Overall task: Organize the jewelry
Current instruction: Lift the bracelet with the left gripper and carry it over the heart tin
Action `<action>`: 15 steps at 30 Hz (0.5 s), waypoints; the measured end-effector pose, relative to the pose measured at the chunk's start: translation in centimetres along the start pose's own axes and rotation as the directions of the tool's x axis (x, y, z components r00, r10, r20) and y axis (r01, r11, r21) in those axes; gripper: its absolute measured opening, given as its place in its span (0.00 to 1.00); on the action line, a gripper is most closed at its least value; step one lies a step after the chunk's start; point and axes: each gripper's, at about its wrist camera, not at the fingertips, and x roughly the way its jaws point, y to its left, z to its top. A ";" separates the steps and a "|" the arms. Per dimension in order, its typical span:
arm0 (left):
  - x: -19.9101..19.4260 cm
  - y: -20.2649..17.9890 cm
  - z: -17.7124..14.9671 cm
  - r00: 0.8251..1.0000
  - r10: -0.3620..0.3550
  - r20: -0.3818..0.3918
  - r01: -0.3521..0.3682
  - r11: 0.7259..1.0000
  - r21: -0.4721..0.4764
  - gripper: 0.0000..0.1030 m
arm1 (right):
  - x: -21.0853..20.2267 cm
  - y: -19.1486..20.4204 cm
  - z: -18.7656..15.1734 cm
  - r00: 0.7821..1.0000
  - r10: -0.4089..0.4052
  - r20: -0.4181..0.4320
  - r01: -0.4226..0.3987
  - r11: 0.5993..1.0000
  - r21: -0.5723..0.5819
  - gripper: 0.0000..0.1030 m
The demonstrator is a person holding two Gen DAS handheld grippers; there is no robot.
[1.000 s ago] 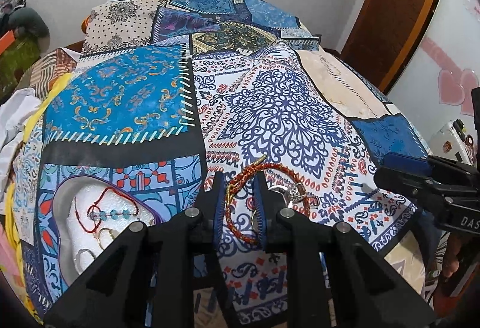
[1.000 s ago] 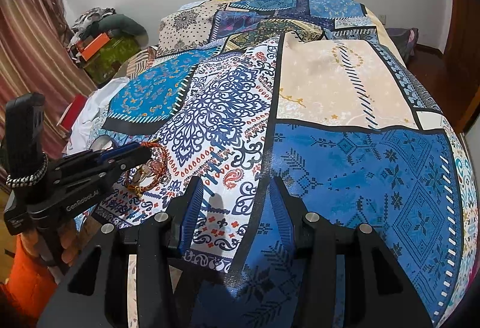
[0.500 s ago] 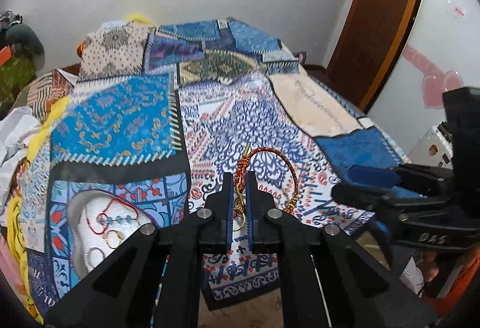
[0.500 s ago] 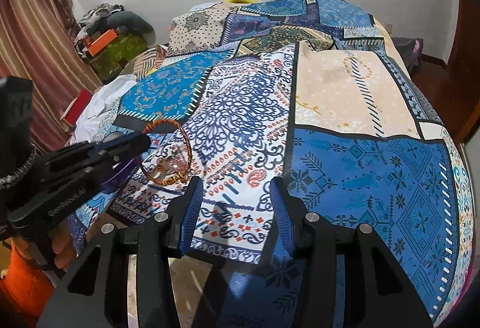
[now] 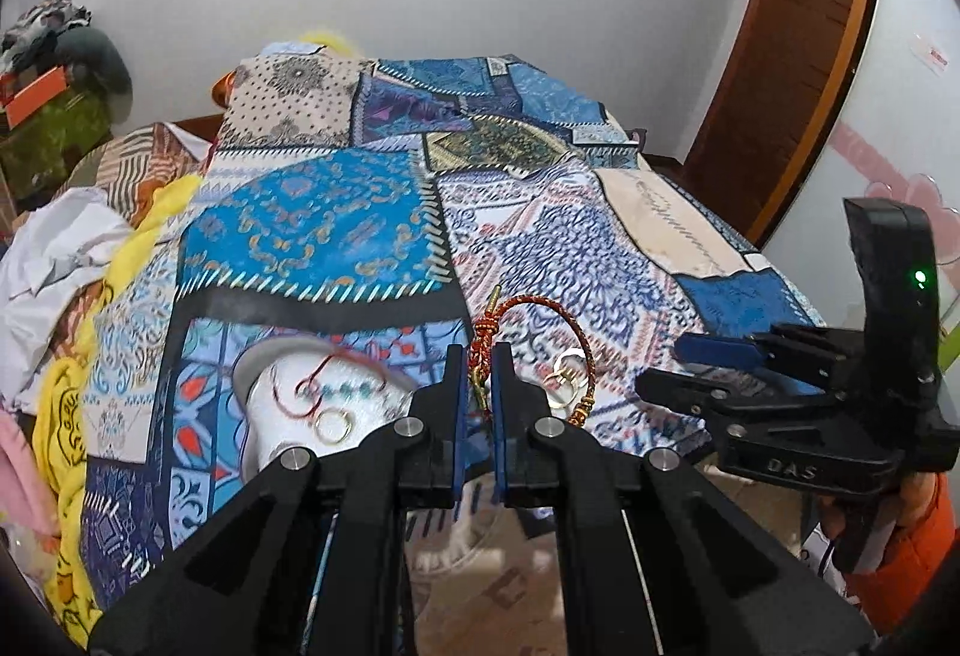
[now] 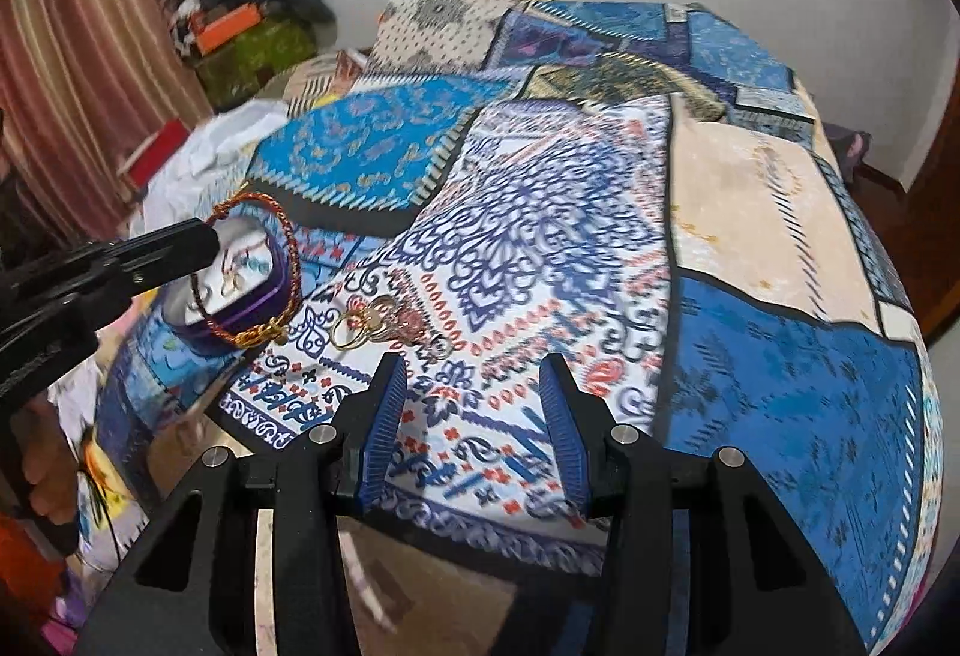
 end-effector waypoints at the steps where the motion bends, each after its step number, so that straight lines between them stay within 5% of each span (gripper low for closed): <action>1: 0.1 0.2 -0.3 1.000 0.002 -0.002 -0.002 1.000 -0.004 0.05 | 0.3 0.2 0.1 1.000 -0.003 -0.001 0.003 1.000 -0.011 0.40; 15: 0.5 1.4 -1.0 1.000 -0.010 -0.003 0.010 0.999 -0.051 0.05 | 1.8 1.4 0.5 0.999 -0.030 -0.013 0.029 0.995 -0.091 0.09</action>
